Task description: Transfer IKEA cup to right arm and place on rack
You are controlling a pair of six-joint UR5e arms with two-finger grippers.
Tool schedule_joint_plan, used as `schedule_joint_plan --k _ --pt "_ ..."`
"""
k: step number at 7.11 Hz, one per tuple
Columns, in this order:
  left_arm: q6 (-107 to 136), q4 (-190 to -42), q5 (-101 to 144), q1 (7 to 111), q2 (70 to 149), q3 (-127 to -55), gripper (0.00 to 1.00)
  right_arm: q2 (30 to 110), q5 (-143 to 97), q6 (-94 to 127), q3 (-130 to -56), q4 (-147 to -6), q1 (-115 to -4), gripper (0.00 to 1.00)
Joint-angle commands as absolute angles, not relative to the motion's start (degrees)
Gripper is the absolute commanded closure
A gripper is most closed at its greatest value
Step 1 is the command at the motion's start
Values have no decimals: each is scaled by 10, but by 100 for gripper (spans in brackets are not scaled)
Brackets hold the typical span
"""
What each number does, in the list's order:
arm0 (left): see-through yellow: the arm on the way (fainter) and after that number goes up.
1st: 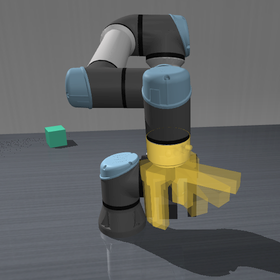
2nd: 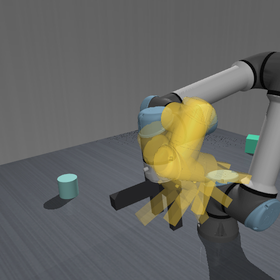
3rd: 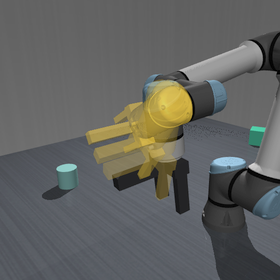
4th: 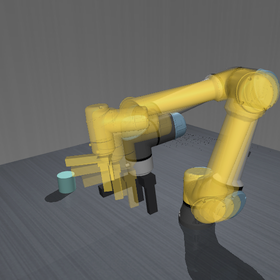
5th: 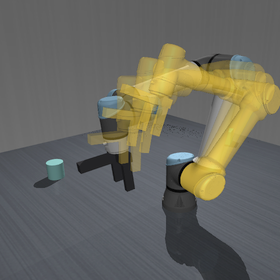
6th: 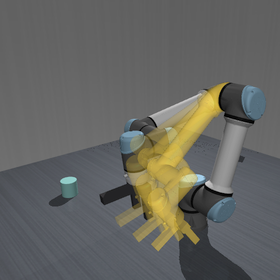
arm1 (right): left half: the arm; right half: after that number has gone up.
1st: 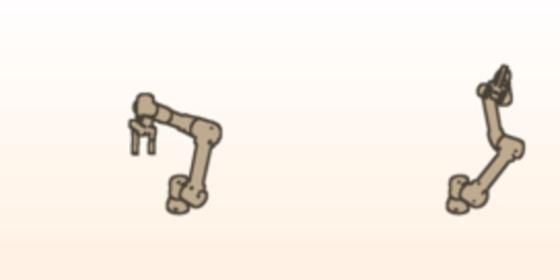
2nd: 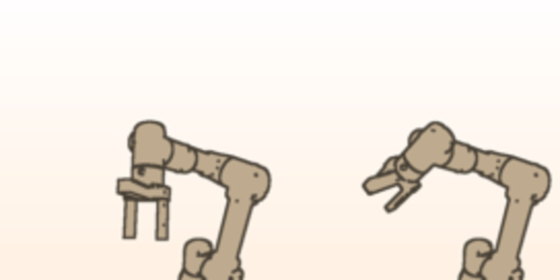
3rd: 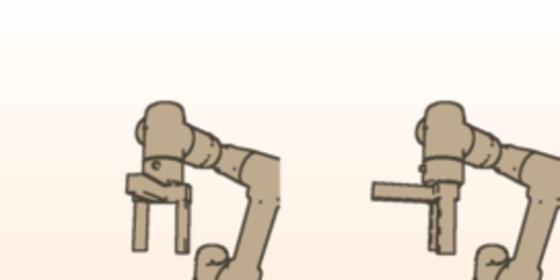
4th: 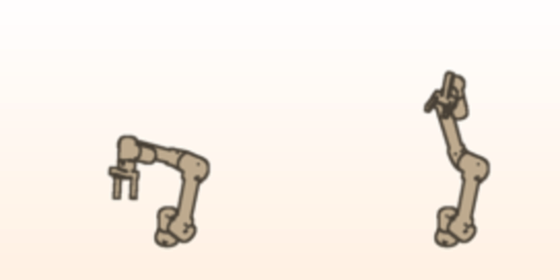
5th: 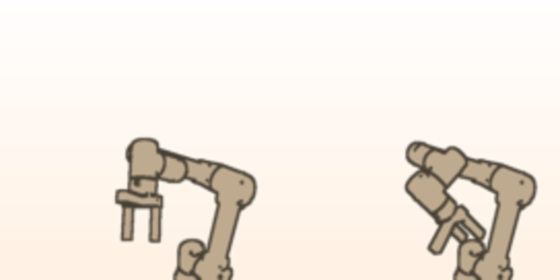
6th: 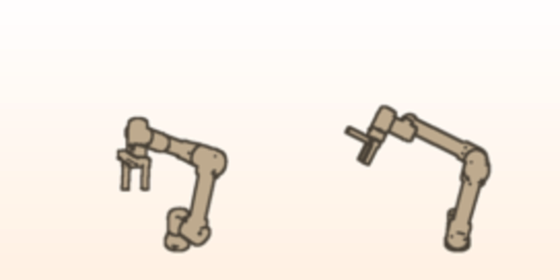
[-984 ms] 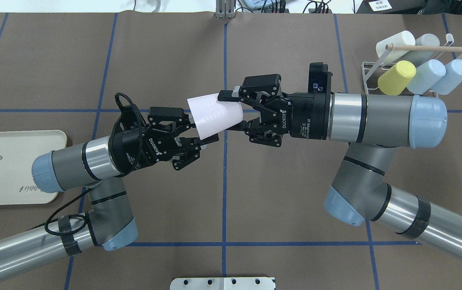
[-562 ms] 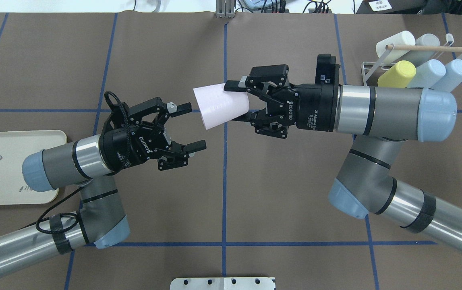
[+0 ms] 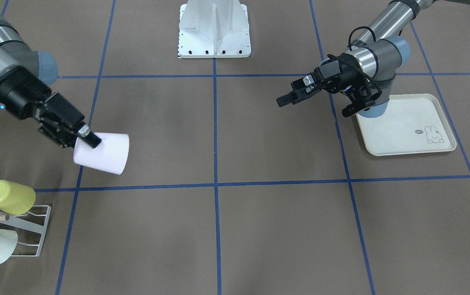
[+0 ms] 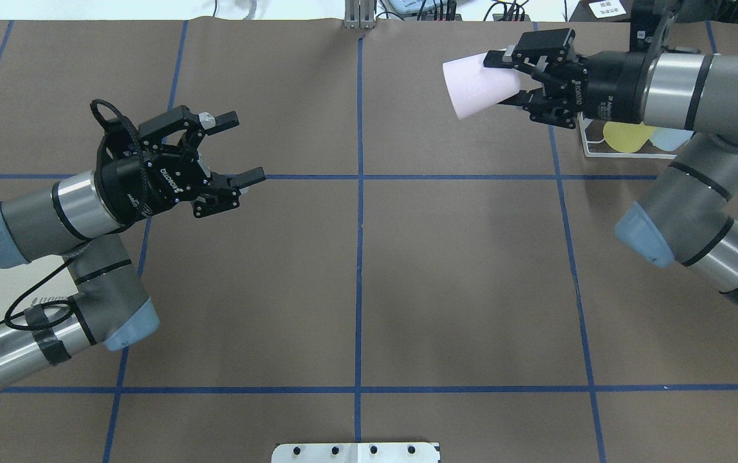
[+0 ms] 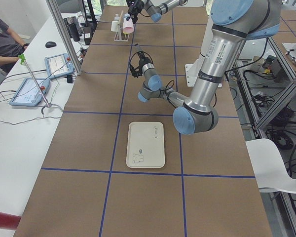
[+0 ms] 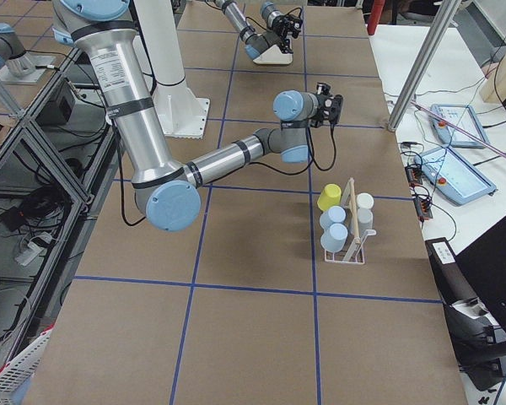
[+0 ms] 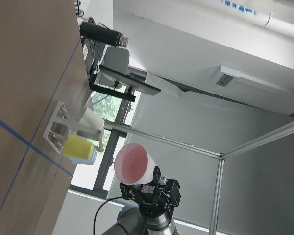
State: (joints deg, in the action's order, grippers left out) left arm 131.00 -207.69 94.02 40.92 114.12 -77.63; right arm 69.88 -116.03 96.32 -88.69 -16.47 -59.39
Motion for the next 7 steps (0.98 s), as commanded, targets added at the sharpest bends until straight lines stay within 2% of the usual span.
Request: schedule_joint_plan --k 1,2,4,6,7 --pt "1275 -2031 980 462 1141 -752 1 662 -1224 823 -775 -214 -701 77" --pt "1197 -1984 994 462 1139 -753 1 640 -1253 710 -752 -293 -744 77" --pt "1088 -1900 998 468 1129 -753 1 629 -1254 543 -751 -453 -781 77" --pt "911 -1808 1053 501 1101 -755 1 629 -1252 381 -742 -567 -802 77" --pt "880 -1780 1078 527 1098 -754 1 629 -1252 322 -712 -593 -811 77"
